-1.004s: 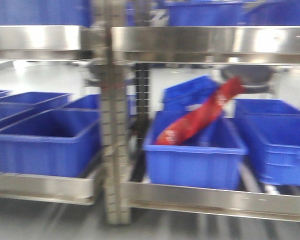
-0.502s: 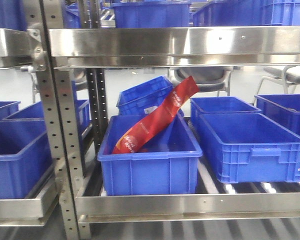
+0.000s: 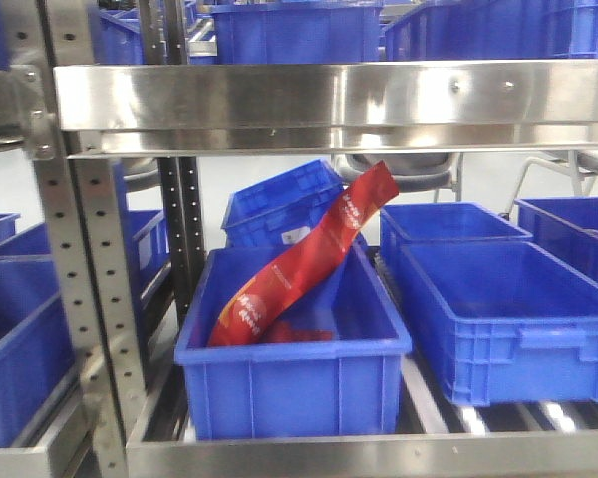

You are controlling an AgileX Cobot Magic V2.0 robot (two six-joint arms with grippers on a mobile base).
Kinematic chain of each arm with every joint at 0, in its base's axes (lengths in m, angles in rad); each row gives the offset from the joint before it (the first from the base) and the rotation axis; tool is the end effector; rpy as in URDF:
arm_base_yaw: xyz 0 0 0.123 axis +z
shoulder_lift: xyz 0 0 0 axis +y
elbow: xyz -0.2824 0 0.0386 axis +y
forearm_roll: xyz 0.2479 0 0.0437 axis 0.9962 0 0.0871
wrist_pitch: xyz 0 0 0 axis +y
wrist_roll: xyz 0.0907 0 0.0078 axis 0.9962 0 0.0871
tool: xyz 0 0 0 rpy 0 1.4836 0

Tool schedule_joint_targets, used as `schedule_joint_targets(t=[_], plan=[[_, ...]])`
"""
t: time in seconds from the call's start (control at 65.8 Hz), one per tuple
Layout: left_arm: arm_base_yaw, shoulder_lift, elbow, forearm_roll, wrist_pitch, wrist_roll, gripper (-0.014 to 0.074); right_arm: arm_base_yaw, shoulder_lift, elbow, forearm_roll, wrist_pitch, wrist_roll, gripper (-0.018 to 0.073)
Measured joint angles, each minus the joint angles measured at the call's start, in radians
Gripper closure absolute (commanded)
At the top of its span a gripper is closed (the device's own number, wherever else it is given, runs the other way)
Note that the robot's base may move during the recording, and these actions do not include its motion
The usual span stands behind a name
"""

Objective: Stack two boxes on right shelf middle
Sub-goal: 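Approach the middle shelf of the rack holding the box stack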

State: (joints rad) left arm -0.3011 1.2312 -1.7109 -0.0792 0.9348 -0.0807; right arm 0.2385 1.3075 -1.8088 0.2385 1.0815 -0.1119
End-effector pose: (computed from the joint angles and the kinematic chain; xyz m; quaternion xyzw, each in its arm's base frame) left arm 0.2149 -0.0728 0.5226 0.0892 0.8190 -0.1461 0.5476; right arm 0.2278 0.0749 0.5219 -0.1543 0.8381 0.1508 0.5010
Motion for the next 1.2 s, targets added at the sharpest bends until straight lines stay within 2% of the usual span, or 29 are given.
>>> schedule_joint_targets(t=[1.202], plan=[[0.0,0.0,0.0,0.0,0.0,0.0,0.0708,0.0,0.0,0.0,0.0,0.0,0.0,0.0712]])
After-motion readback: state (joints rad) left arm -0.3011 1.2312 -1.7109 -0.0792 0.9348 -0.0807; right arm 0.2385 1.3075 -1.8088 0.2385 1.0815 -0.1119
